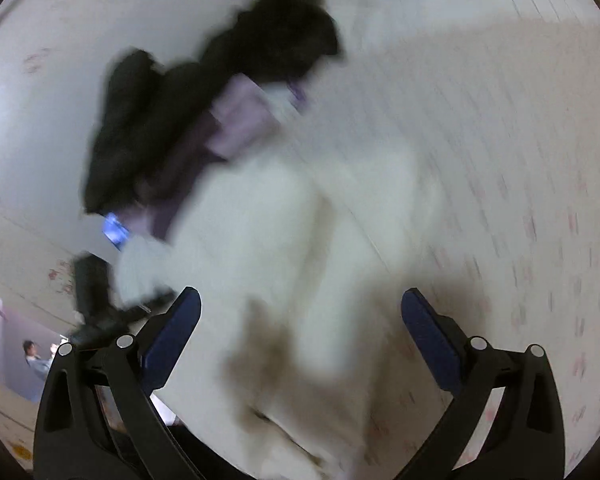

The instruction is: Fold large clothes

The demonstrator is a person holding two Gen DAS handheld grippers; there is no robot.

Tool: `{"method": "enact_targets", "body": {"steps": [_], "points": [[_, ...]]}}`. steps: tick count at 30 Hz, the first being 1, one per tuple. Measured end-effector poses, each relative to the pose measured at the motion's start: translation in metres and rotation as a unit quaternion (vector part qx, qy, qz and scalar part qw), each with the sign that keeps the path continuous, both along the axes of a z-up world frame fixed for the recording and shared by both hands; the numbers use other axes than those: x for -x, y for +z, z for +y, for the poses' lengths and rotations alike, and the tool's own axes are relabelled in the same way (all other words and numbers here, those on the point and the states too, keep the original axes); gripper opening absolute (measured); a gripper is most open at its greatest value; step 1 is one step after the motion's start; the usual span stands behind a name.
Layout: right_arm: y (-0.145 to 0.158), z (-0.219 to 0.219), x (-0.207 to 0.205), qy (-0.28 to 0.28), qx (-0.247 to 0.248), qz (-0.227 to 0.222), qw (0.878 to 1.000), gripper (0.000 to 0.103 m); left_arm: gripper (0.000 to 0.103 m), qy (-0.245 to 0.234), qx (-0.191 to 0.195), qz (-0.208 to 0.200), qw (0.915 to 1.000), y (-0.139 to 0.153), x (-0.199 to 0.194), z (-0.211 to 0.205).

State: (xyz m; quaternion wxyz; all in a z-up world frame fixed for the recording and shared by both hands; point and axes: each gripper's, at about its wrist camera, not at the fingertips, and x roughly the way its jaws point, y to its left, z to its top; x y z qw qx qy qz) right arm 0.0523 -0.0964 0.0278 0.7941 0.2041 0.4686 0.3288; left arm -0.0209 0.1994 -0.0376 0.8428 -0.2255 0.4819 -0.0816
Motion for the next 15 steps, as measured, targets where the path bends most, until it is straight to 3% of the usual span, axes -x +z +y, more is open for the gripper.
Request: {"method": "enact_targets", "body": {"steps": [3, 4, 6, 8, 9, 13, 15], "points": [[0.020, 0.048, -0.021, 0.020, 0.062, -0.055, 0.996, 0.097, 0.097, 0.007, -0.008, 0.000, 0.9999, -0.001, -0.002, -0.002], [0.008, 0.071, -0.034, 0.023, 0.113, -0.061, 0.991, 0.097, 0.097, 0.006, -0.016, -0.001, 0.9998, -0.002, -0.002, -0.003], [-0.037, 0.100, -0.051, 0.030, 0.201, -0.021, 0.979, 0.097, 0.097, 0.005, -0.029, -0.004, 0.9996, -0.004, -0.002, -0.007], [-0.081, 0.115, -0.070, 0.051, 0.179, 0.048, 0.981, 0.097, 0.097, 0.006, -0.050, -0.001, 0.9987, -0.007, -0.004, -0.011], [-0.078, 0.113, -0.071, 0.049, 0.176, 0.052, 0.982, 0.097, 0.097, 0.005, -0.060, -0.005, 0.9982, -0.007, -0.002, -0.012], [-0.043, 0.096, -0.040, 0.034, 0.152, 0.001, 0.988, 0.097, 0.097, 0.007, -0.088, -0.030, 0.9956, 0.005, 0.007, -0.013], [-0.015, 0.074, -0.006, 0.016, 0.133, -0.064, 0.989, 0.097, 0.097, 0.019, -0.126, -0.053, 0.9904, 0.014, 0.015, -0.018]]}}
